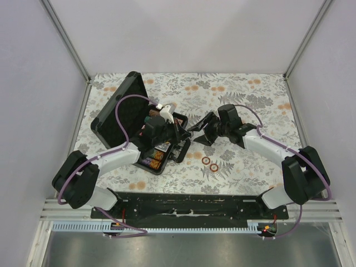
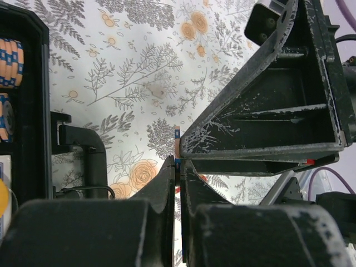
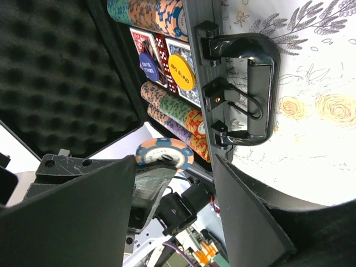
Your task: Pack up texas hold em set
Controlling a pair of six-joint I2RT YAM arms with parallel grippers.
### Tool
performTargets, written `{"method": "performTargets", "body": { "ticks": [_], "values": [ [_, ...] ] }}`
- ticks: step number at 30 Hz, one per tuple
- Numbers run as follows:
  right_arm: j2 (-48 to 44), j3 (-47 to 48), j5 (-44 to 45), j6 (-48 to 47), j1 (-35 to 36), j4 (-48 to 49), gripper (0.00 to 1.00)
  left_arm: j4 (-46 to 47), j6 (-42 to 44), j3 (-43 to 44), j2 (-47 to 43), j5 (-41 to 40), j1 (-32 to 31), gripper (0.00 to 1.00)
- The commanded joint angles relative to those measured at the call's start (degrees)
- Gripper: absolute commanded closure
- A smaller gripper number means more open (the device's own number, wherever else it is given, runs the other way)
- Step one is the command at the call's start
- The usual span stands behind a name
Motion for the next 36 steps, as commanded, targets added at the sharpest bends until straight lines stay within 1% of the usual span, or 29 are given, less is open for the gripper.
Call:
{"method": "performTargets", "body": {
  "ticks": [1, 4, 6, 8, 11, 16, 21, 24, 30, 36],
  "values": [
    [-2.94, 0.43, -0.07, -2.34, -1.55, -0.15, 0.31, -5.29, 4.85, 4.95, -0.54, -4.82, -0.07, 0.98],
    [-4.96, 1.58, 1.34, -5.32, -2.78, -3.05, 0.24, -10.84, 8.63, 7.67, -0.63, -8.69, 0.02, 0.98],
    [-6.46, 1.75, 2.13, -7.17, -3.92, -4.63, 0.22, -14.96, 11.96, 10.22, -0.28, -10.54, 0.02, 0.98],
    [-7.34, 1.41, 2.40, -9.45, -5.15, -6.22, 0.21, -19.88, 15.56, 13.21, 1.12, -14.92, 0.02, 0.98],
    [-8.40, 0.26, 2.57, -12.70, -6.21, -8.50, 0.22, -25.87, 21.36, 19.00, 4.89, -18.88, 0.20, 0.98],
    [-9.80, -2.20, 3.45, -16.05, -7.35, -12.02, 0.21, -33.70, 29.72, 29.28, 14.73, -19.59, 0.64, 0.98],
    [-10.15, -2.73, 3.36, -18.07, -8.49, -14.13, 0.21, -35.99, 31.58, 35.62, 22.12, -19.60, 1.60, 0.98],
    [-9.80, -2.55, 3.28, -18.43, -8.76, -14.22, 0.21, -36.87, 31.40, 36.68, 23.54, -18.89, 2.30, 0.98],
    [-7.35, -1.76, 2.84, -18.43, -8.93, -14.22, 0.21, -36.52, 30.96, 33.09, 22.05, -19.07, 3.71, 0.98],
    [-4.88, -1.15, 1.26, -18.25, -8.93, -14.05, 0.22, -36.78, 31.49, 31.76, 22.22, -16.79, 4.50, 0.98]
  ]
}}
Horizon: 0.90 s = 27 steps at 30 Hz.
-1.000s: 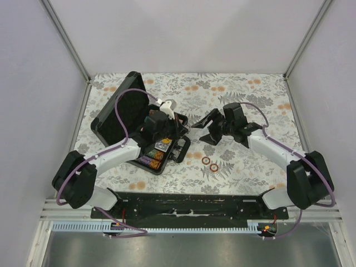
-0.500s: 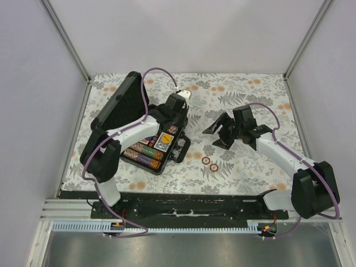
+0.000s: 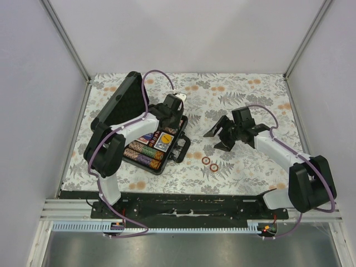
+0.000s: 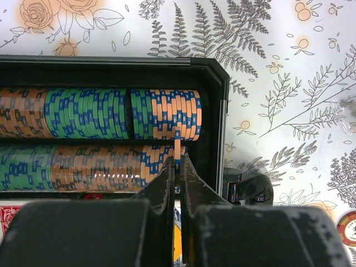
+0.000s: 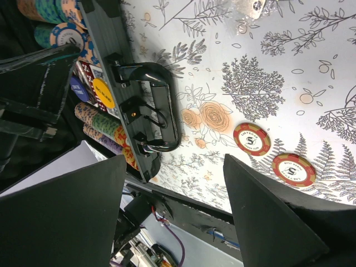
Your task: Pack up texas hold em set
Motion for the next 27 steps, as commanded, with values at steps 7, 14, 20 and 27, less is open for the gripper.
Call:
{"method": "performTargets", "body": {
  "ticks": [7, 14, 20, 27],
  "values": [
    [1.61, 1.08, -1.83, -0.39, -0.12, 1.00, 0.23, -0.26, 1.87, -1.59, -1.43, 0.88, 0.53, 0.98],
    [2.31, 0.82, -2.79, -0.13, -0.21, 1.70, 0.23, 0.71, 0.37, -2.12, -5.02, -7.56, 0.53, 0.98],
    [3.02, 0.29, -3.32, 0.84, -0.21, 3.45, 0.23, 1.32, 1.25, -2.65, -8.55, -2.13, 0.53, 0.98],
    [3.55, 0.03, -4.03, 0.84, -0.13, 3.72, 0.23, 0.09, 1.08, -3.17, -6.97, 5.01, 0.35, 0.98]
  ]
}}
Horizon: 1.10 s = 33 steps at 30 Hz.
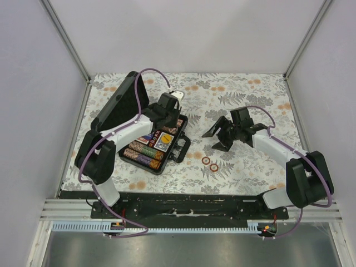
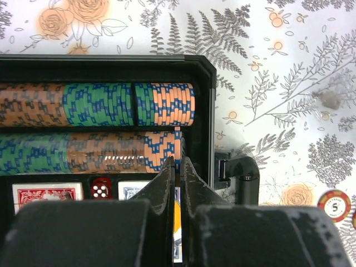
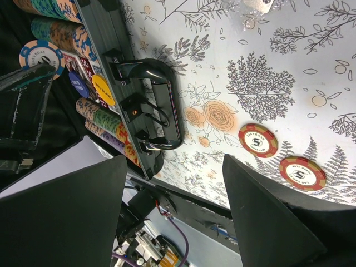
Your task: Pack up texas hold em set
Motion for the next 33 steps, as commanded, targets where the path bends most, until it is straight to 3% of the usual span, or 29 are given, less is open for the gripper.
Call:
{"method": "performTargets", "body": {
  "ticks": [1, 21, 30, 33],
  "values": [
    [0.22, -0.06, -1.34, 0.07, -0.12, 1.91, 0.23, -0.06, 0.60, -0.62, -0.04, 3.67, -0.24, 0.98],
    [1.28, -0.94, -1.95, 0.42, -0.12, 2.87, 0.23, -3.05, 2.00, 0.17, 4.01, 0.86, -0.42, 0.91],
    [1.19, -1.47, -2.04, 0.60, -0.21, 3.22, 0.23, -2.96, 1.56, 0.35, 4.54, 0.33, -0.50, 0.73],
    [1.19, -1.56, -2.13, 0.69, -0.12, 3.23, 0.23, -2.79, 1.39, 0.44, 4.10, 0.24, -0.59, 0.71]
  ]
}}
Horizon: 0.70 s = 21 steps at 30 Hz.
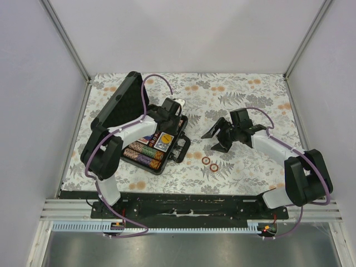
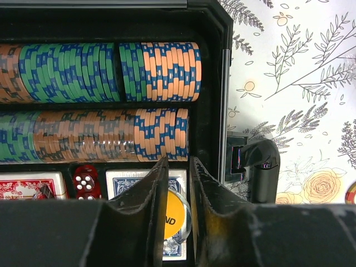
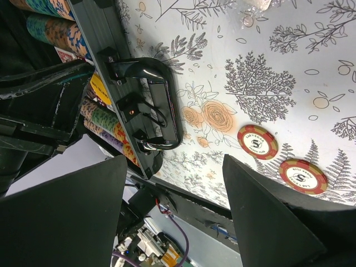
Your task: Pack up texas hold em set
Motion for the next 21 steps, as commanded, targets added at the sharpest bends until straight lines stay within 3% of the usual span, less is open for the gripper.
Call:
{"method": "performTargets", "body": {
  "ticks": [1, 9, 21],
  "values": [
    [0.12, -0.46, -0.88, 0.27, -0.21, 1.30, 0.23, 0.60, 1.26, 1.09, -0.62, -1.11, -0.22, 0.71],
    [0.47, 0.50, -0.10, -2.27, -0.12, -0.71, 0.23, 2.44, -0.59, -0.49, -7.73, -1.11, -0.40, 0.70],
    [6.00, 7.88, 14.92, -23.98, 5.49, -16.45, 0.22, 5.96, -6.03, -7.69, -23.03, 3.02, -0.40, 0.57]
  ]
}}
